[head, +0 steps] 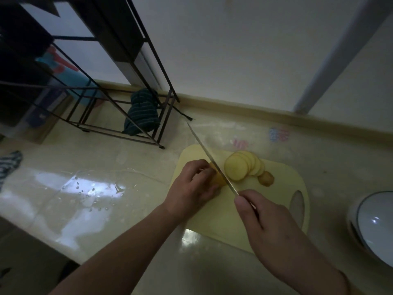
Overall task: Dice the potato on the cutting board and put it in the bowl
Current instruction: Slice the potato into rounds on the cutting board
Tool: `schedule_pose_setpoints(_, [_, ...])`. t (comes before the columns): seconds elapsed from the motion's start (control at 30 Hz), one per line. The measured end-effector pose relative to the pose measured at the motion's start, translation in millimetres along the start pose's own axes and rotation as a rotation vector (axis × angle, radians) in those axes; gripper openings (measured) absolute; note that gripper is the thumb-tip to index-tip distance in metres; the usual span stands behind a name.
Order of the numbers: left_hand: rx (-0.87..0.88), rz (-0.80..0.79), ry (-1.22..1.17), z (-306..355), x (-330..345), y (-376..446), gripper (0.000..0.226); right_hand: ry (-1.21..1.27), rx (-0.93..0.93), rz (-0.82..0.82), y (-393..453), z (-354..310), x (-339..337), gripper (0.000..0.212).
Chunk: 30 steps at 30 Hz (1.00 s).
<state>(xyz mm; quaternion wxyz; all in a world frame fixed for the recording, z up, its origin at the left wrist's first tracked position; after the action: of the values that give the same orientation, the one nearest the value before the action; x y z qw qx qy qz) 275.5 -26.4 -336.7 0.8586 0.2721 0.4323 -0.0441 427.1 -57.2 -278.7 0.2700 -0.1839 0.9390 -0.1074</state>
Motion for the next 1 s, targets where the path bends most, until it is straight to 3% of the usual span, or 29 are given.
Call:
schedule_pose_setpoints(0.47, [0.030, 0.041, -0.001, 1.6, 1.4, 4.0, 0.035, -0.063, -0.011, 0.006, -3.0, 2.4, 5.0, 0.047])
schedule_pose_setpoints(0.9, [0.080, 0.068, -0.044, 7.2, -2.7, 11.7, 0.041, -0.130, 0.030, 0.014, 11.3, 7.4, 7.6, 0.033])
schedule_pose_setpoints(1.0, [0.070, 0.069, -0.055, 4.1, -3.0, 12.4, 0.032, -0.108, -0.008, 0.013, 21.4, 5.9, 11.9, 0.031])
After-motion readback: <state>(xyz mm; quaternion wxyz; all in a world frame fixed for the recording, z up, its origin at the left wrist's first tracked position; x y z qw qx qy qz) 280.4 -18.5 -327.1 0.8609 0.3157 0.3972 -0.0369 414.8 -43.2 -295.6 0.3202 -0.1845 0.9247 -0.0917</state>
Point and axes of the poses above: each hand's wrist, its own y-axis towards the middle knuckle, its own x-axis out of the palm, z = x × y, the point moved 10 cm from there along y, towards the middle knuckle
